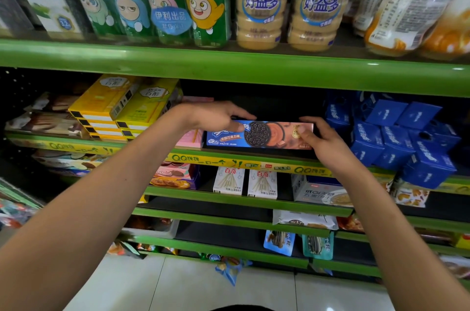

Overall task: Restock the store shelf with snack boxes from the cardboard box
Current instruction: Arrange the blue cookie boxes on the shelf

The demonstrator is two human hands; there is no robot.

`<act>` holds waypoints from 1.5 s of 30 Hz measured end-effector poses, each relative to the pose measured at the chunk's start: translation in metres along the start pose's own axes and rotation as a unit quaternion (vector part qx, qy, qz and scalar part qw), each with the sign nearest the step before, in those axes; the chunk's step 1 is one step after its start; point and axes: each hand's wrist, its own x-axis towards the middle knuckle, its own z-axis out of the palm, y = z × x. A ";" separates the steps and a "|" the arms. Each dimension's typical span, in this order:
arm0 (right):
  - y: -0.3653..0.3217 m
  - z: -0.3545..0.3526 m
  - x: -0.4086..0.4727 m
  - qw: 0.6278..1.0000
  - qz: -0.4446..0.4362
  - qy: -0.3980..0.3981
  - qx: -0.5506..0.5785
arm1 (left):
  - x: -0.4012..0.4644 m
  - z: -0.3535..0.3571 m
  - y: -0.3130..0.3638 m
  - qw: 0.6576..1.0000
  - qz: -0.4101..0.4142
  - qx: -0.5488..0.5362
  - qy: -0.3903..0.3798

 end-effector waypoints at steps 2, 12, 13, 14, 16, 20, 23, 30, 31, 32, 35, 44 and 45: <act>0.000 0.000 0.000 1.000 -0.003 0.002 -0.004 | -0.004 -0.002 0.000 1.000 -0.003 0.024 0.010; 0.003 -0.002 0.001 1.000 -0.008 0.003 -0.014 | -0.037 0.004 -0.044 0.986 -0.057 0.060 0.143; 0.003 -0.002 0.002 1.000 -0.008 0.003 -0.016 | -0.039 0.008 -0.049 0.987 -0.060 0.048 0.144; 0.003 -0.001 0.002 1.000 -0.007 0.003 -0.016 | -0.040 0.012 -0.053 0.987 -0.061 0.031 0.143; 0.004 -0.003 0.000 1.000 0.000 0.003 -0.010 | -0.042 0.017 -0.057 0.989 -0.061 -0.008 0.136; 0.002 -0.004 0.000 1.000 0.013 -0.013 0.006 | -0.047 0.025 -0.062 0.984 -0.059 -0.045 0.161; 0.002 -0.004 0.000 1.000 0.008 -0.025 0.015 | -0.049 0.029 -0.067 0.977 -0.056 -0.094 0.183; 0.001 -0.003 -0.003 0.999 -0.002 -0.026 0.018 | -0.048 0.034 -0.070 0.962 -0.062 -0.175 0.201; 0.000 -0.003 -0.003 1.000 -0.002 -0.025 0.015 | -0.048 0.034 -0.070 0.961 -0.062 -0.179 0.202; 0.000 -0.003 -0.004 1.000 -0.001 -0.023 0.014 | -0.048 0.034 -0.071 0.960 -0.061 -0.183 0.202; 0.000 -0.003 -0.003 1.000 -0.001 -0.017 0.008 | -0.048 0.034 -0.071 0.958 -0.061 -0.197 0.198; 0.001 -0.002 -0.001 1.000 -0.001 -0.017 0.008 | -0.047 0.035 -0.077 0.952 -0.056 -0.225 0.197; 0.001 -0.001 -0.001 1.000 -0.001 -0.017 0.011 | -0.047 0.035 -0.077 0.952 -0.055 -0.227 0.198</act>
